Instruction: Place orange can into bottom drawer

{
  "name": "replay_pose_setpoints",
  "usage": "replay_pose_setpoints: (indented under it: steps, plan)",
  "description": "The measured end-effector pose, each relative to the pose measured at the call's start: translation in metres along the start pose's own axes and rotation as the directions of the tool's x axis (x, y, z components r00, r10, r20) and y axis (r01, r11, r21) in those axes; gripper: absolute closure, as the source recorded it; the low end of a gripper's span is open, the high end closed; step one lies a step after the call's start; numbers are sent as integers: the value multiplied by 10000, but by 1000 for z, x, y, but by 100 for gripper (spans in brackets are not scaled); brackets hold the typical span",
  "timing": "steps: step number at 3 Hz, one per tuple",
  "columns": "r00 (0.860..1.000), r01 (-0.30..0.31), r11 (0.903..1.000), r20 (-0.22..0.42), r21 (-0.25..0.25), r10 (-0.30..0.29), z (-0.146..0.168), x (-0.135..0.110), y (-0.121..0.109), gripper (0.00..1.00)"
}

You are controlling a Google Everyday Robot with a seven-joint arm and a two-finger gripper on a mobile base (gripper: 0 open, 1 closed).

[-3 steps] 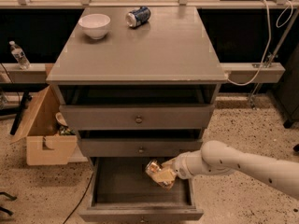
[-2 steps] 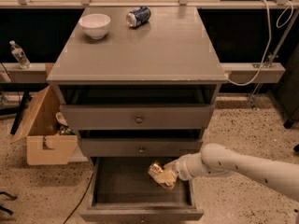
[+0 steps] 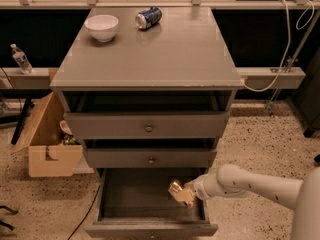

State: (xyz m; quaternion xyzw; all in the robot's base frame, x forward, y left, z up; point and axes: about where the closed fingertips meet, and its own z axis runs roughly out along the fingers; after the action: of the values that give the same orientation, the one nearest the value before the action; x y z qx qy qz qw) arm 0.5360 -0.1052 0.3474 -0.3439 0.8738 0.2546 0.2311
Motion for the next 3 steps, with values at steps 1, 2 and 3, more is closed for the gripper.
replay_pose_setpoints:
  steps: [1,2,3]
  plan:
    - [9992,-320,9986,-237,429,330,26,27,-24,100]
    - [9978,-537,9963,-363,678,562,52,42,-41,100]
    - [9953,-791,9920,-480,983,841,80,52,-54,82]
